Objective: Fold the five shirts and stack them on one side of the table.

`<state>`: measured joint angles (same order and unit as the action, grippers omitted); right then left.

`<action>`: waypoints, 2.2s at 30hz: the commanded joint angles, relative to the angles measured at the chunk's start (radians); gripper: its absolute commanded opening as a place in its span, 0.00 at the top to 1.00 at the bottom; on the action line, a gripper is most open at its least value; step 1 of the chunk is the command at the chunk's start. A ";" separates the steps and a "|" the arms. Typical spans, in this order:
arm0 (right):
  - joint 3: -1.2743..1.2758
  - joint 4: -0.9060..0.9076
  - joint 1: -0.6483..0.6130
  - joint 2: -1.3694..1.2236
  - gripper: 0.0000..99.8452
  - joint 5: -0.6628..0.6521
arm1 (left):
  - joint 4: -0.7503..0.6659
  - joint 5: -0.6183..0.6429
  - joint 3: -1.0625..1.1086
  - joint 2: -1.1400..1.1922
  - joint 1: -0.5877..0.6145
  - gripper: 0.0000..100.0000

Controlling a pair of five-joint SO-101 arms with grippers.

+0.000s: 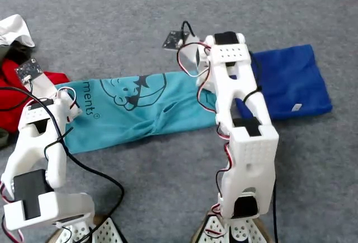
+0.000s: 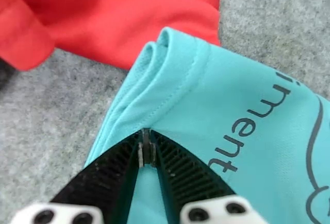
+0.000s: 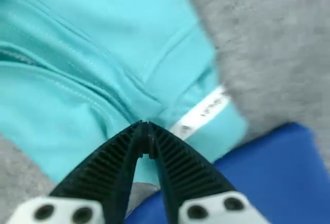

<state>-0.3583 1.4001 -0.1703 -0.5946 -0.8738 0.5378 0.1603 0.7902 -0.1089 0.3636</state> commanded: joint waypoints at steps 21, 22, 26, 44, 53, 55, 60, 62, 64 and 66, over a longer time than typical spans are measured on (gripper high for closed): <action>0.266 -0.129 -0.028 0.157 1.00 0.043 | -0.008 -0.002 -0.034 -0.008 -0.008 0.98; 0.257 -0.094 -0.030 0.200 1.00 0.058 | -0.008 -0.002 -0.034 -0.010 -0.011 0.98; 0.259 0.002 -0.094 0.404 1.00 0.080 | -0.008 0.002 -0.037 -0.013 -0.014 0.98; 0.278 -0.318 -0.338 0.081 1.00 0.193 | -0.009 0.005 -0.043 -0.013 -0.014 0.98; -0.193 0.087 -0.349 -0.110 1.00 0.193 | -0.009 0.005 -0.043 -0.015 -0.014 0.98; -0.277 0.153 -0.344 -0.073 1.00 0.193 | -0.008 0.005 -0.043 -0.015 -0.014 0.98; -0.449 0.279 -0.308 0.030 1.00 0.193 | 0.072 -0.005 -0.071 -0.082 -0.003 0.98; -0.481 0.319 -0.283 0.053 1.00 0.193 | 0.196 -0.006 -0.126 -0.154 -0.003 0.98; -0.487 0.348 -0.255 0.064 1.00 0.193 | 0.333 -0.044 -0.196 -0.223 -0.003 0.98; -0.486 0.381 -0.228 0.067 1.00 0.195 | 0.471 -0.109 -0.282 -0.274 0.003 0.98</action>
<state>-0.7971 1.7392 -0.4434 -0.5930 -0.6836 0.8232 0.1189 0.6506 -0.2854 0.3636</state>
